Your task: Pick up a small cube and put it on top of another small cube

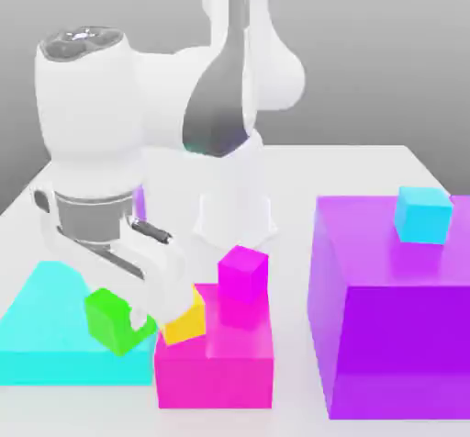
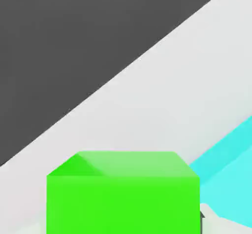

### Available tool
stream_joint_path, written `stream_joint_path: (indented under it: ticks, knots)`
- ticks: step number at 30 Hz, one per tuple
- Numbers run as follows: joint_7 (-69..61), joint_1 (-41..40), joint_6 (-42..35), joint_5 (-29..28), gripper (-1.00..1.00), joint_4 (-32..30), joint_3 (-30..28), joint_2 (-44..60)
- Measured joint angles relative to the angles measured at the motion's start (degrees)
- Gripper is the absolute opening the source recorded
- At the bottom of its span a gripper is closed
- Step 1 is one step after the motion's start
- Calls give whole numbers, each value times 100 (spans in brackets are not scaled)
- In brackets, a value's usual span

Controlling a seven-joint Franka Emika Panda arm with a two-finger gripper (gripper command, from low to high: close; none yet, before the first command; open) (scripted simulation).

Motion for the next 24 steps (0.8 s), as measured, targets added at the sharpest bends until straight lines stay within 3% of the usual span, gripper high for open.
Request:
stream_joint_path:
  ticks: [15,21,22,24]
  knots:
    - [-2105,1088,-950,204,-100,-2147,274,-3094]
    - [-2260,1133,246,255,-100,-2643,347,-2393]
    - [-2261,1128,390,257,100,-2686,356,-2292]
    - [-2262,1128,390,258,100,-2686,356,-2292]
